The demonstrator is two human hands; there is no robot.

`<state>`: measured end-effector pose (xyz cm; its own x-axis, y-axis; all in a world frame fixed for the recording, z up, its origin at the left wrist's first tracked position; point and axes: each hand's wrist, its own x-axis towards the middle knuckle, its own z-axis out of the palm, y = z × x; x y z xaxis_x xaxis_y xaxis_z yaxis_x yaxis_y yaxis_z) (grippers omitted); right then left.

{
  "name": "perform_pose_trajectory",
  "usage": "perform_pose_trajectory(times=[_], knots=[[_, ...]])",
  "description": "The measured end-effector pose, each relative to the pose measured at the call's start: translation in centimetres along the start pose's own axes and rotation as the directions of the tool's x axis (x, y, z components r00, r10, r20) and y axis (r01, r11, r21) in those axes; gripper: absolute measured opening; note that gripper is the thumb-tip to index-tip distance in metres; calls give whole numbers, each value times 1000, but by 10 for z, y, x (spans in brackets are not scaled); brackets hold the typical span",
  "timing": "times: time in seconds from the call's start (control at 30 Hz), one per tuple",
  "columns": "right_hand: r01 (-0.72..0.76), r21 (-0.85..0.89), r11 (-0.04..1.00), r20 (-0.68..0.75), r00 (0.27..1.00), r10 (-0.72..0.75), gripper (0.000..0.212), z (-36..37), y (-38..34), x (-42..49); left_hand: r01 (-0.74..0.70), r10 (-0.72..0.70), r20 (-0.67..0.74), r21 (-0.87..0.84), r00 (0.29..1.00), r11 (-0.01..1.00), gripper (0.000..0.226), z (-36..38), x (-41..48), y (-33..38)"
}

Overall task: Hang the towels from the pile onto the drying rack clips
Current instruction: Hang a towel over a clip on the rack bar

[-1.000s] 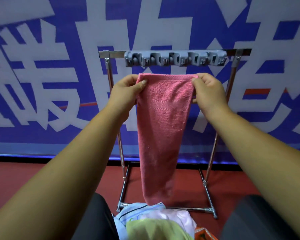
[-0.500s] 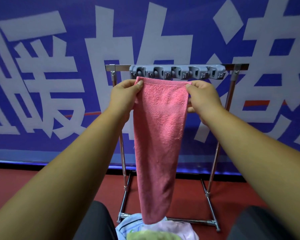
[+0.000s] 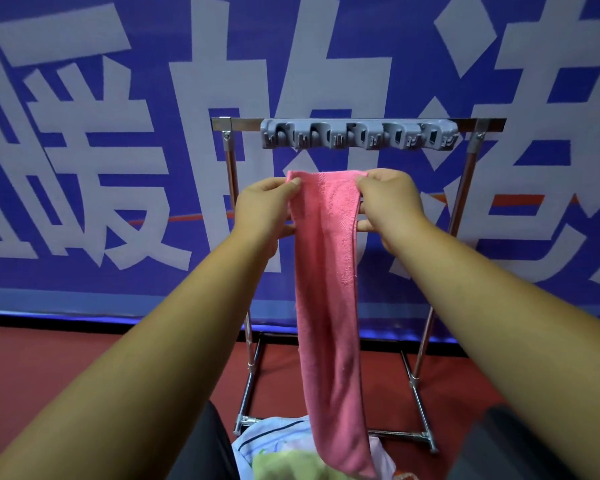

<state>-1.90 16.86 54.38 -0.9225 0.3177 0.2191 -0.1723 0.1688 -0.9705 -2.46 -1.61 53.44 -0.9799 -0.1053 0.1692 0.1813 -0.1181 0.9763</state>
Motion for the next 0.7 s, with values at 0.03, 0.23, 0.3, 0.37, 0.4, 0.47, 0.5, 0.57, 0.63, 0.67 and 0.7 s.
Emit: perform_pose_trajectory(times=[0.03,0.23,0.3,0.37,0.4,0.47,0.5,0.57,0.63,0.67,0.7], knots=[[3,-8,1000,4,1000,-3,23,2,2,0,-1,1,6,3,1000,1000,15,2,-1,-2],[24,-43,999,19,1000,-23,24,11,12,-3,9,-8,48,-29,999,1000,15,10,-13,-9],[41,-55,998,36,999,-39,26,15,13,-7,-3,5,71,-30,997,1000,15,15,-20,-12],[77,-76,994,50,996,-73,28,19,15,-9,-20,22,90,-16,996,1000,13,21,-24,-16],[94,-85,992,54,994,-90,27,21,17,-10,-34,35,96,-4,995,999,12,23,-26,-18],[127,-99,987,58,991,-122,23,24,19,-13,-70,68,100,21,993,997,11,27,-29,-21],[143,-106,984,54,989,-138,22,25,20,-14,-88,84,102,34,991,996,13,29,-30,-23],[164,-134,977,41,986,-160,20,27,23,-14,-121,112,117,71,987,990,23,30,-31,-24],[183,-173,968,41,983,-179,21,26,26,-14,-148,127,141,150,982,978,37,31,-30,-27],[189,-181,965,57,982,-182,21,26,27,-15,-160,131,153,190,979,969,42,30,-29,-28],[188,-173,967,78,981,-177,20,26,28,-15,-170,136,162,215,977,962,44,29,-28,-29]])
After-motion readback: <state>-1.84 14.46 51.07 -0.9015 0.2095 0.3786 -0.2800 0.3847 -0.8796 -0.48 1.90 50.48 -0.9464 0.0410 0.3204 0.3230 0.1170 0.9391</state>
